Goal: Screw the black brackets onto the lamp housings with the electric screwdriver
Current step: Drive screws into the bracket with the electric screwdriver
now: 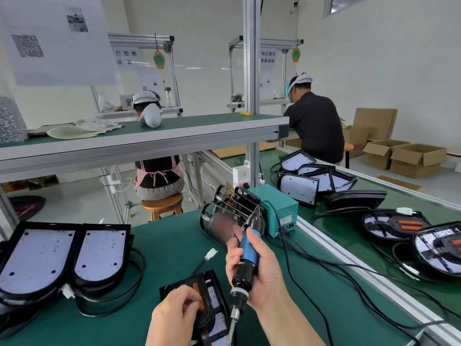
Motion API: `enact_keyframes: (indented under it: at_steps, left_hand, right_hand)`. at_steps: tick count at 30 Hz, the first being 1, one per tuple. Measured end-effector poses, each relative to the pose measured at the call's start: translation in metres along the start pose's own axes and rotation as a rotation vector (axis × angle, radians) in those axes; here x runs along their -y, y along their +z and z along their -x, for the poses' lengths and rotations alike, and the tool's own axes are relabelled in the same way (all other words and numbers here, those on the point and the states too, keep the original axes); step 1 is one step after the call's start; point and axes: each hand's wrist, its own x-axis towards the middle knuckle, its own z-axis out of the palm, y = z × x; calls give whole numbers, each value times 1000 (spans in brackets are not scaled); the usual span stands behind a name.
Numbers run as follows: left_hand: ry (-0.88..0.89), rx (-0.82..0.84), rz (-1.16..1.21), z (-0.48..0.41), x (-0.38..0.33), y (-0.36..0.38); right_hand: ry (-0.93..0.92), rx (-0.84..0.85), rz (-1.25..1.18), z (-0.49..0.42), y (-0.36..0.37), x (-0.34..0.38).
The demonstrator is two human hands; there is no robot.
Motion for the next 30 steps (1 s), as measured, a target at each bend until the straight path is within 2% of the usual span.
enact_keyframes:
  at_steps: [5,10,13,20,24,30]
  left_hand:
    - [2,-30,35,1,-3,1]
    - [-23,-67,112,6,-5,-5]
    - [-97,-40,280,8,-5,-11]
    - [-411,73,922,19,-13,-15]
    - [-456,49,1038,24,-22,-13]
    - [-493,-99,1102,25,-21,-15]
  right_hand:
    - [9,55,20,-1,2,-1]
    - [-111,-42,-29,-4,11,-4]
    - [-223,-110,-72,-6,19,-1]
    - [-379,-176,-63,-14,32,6]
    - [-428,-197,-7,-17,27,-3]
    - [-456,-211,52,-19,25,-7]
